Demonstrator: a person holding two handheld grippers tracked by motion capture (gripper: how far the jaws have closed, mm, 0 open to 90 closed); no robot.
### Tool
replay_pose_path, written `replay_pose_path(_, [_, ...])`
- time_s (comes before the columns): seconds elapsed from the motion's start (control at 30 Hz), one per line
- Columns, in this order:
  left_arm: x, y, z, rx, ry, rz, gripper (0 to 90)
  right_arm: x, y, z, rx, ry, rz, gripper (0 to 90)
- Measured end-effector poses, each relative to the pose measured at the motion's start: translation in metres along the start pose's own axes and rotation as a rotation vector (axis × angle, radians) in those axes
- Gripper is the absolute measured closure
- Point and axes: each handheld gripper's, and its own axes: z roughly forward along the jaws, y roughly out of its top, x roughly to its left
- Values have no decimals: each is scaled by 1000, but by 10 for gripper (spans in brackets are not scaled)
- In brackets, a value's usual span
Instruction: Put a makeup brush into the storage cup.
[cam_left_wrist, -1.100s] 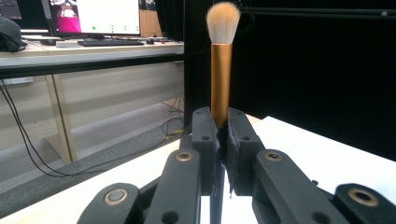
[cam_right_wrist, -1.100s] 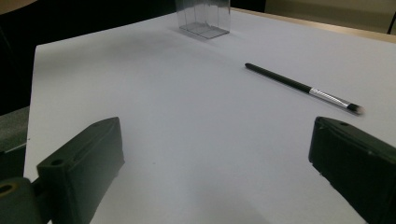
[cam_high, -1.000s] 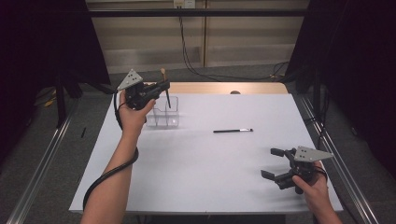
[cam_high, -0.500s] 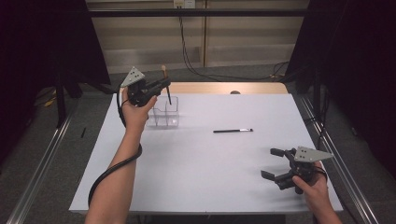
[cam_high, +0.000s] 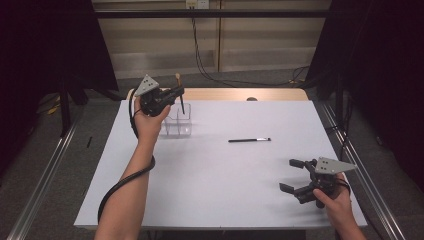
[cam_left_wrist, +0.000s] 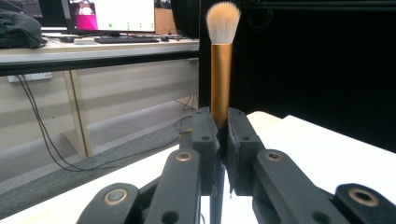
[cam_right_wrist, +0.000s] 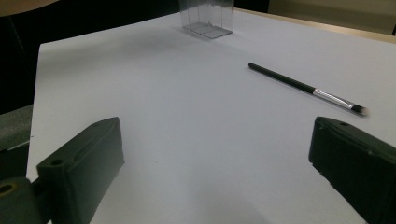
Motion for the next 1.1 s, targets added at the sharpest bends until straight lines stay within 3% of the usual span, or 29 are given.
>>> replay_pose_path(1.1, [3, -24, 2, 40, 8, -15, 833, 0, -1, 1, 1, 6, -7, 26])
